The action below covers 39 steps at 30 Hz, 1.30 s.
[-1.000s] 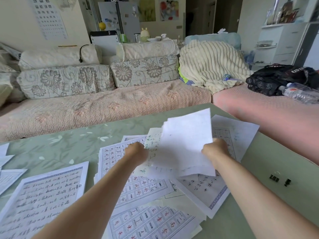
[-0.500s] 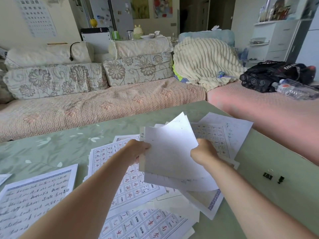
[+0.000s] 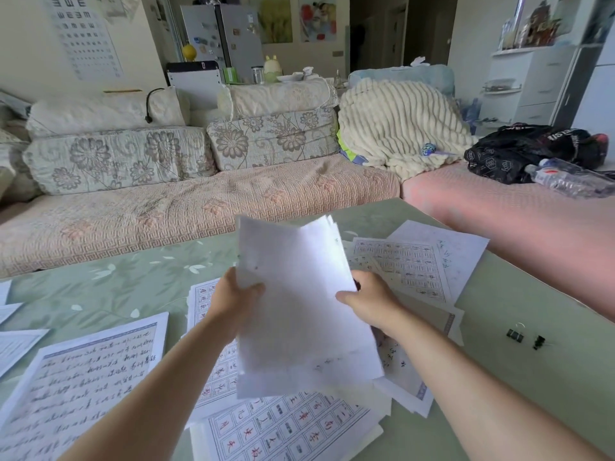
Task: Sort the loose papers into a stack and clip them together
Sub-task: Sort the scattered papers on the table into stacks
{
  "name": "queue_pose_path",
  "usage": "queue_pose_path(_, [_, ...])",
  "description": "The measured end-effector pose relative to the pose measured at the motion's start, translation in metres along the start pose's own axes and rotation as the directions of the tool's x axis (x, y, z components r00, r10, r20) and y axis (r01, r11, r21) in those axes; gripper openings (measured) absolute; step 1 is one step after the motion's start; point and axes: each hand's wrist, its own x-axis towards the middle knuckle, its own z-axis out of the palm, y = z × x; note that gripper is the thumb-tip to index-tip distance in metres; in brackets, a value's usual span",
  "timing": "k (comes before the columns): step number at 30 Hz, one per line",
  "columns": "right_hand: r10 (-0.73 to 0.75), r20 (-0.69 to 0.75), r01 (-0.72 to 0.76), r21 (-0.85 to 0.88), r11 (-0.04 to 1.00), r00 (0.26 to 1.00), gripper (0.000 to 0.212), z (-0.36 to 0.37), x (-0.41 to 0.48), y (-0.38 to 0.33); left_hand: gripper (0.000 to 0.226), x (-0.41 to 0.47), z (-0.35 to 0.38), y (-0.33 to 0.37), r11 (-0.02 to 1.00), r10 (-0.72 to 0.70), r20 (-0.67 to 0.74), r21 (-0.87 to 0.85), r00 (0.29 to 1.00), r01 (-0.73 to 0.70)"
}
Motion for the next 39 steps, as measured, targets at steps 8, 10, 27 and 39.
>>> queue_pose_path(8, [0.151, -0.095, -0.177, -0.641, 0.747, 0.984, 0.086, -0.042, -0.015, 0.017, 0.026, -0.020, -0.045, -0.035, 0.969, -0.116, 0.071, -0.212, 0.991, 0.129])
queue_pose_path(10, [0.211, -0.118, -0.235, -0.671, 0.703, 0.970, 0.110, -0.051, -0.017, 0.020, 0.026, -0.025, -0.047, -0.036, 0.943, -0.151, 0.131, -0.278, 0.980, 0.183])
queue_pose_path(27, [0.163, -0.286, -0.231, -0.223, 0.947, 0.944, 0.022, -0.074, -0.012, 0.031, 0.023, -0.036, -0.005, -0.028, 0.871, -0.255, 0.317, -0.336, 0.913, 0.360])
queue_pose_path(39, [0.177, -0.134, -0.166, 0.086, 0.982, 0.975, 0.005, -0.051, -0.029, 0.016, 0.015, -0.047, -0.003, -0.015, 0.913, -0.314, 0.161, -0.219, 0.936, 0.344])
